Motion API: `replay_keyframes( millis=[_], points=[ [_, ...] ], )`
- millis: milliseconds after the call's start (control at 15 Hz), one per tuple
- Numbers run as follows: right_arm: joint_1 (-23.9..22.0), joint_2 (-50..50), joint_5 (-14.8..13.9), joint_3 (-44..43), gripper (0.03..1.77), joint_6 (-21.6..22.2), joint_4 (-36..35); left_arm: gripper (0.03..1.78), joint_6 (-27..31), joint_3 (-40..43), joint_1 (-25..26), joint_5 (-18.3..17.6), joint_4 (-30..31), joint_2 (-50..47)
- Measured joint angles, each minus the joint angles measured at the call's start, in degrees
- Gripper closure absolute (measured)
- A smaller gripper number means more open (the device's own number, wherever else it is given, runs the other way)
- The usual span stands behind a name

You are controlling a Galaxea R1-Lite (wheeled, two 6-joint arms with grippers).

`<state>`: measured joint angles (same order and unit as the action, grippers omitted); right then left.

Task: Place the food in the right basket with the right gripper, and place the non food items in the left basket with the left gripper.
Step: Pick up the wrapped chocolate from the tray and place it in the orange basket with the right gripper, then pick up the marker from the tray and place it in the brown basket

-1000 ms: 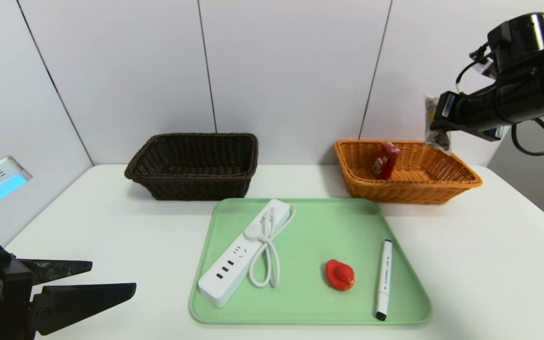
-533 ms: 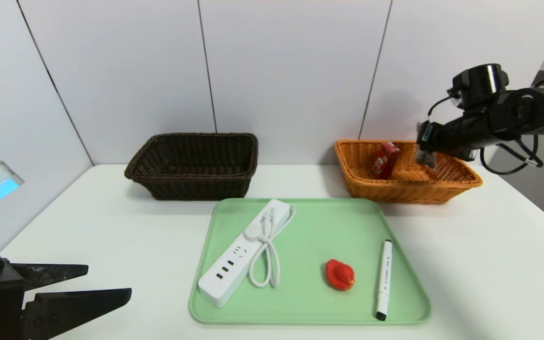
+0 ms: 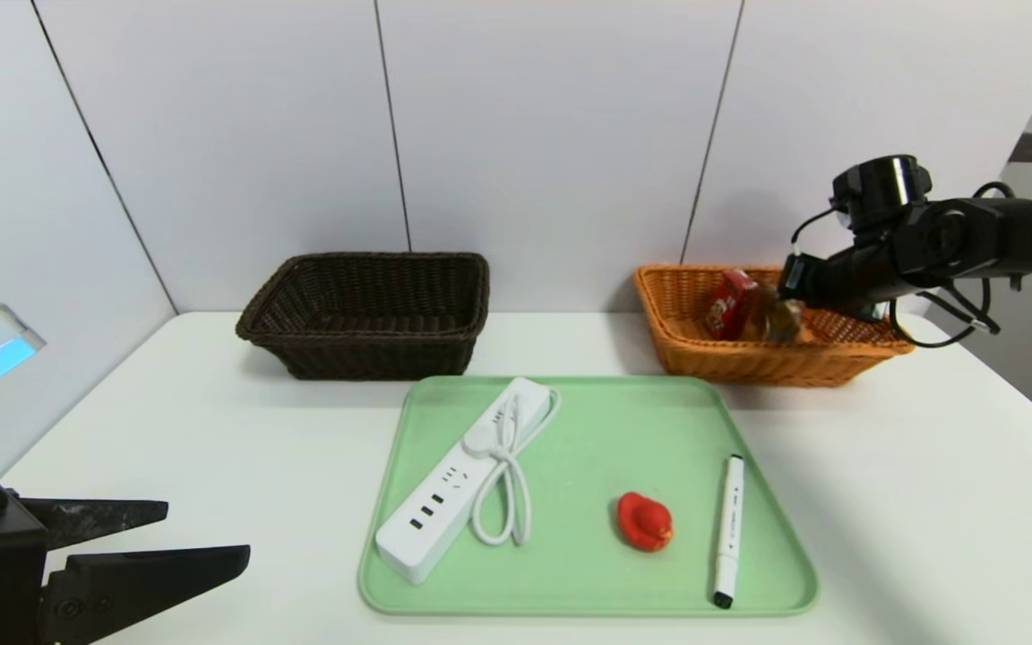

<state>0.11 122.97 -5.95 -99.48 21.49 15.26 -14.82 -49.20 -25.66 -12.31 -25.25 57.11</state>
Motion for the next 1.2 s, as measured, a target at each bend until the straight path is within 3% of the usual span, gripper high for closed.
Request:
replay_keyframes(
  millis=[333, 800, 1000, 1200],
  points=[
    [0.07, -0.98, -0.16, -0.66, 0.7, -0.77, 0.09, 0.12, -0.13, -0.68, -0.02, 0.0, 0.13, 0.46],
    [3.06, -12.19, 0.66, -4.55, 0.34, -3.77, 4.05, 0.12, -2.04, -5.53, -0.05, 0.16, 4.24, 3.85],
    [7.39, -18.64, 1.44, -7.39, 0.26, 1.52, 18.58, 0.12, -1.6, -4.77, -0.29, 0.09, 10.36, 4.71],
    [11.18, -22.38, 6.05, -11.02, 0.2, 10.25, 36.77, 0.12, -1.66, -5.68, -1.76, 0.33, 11.23, 6.94]
  ],
)
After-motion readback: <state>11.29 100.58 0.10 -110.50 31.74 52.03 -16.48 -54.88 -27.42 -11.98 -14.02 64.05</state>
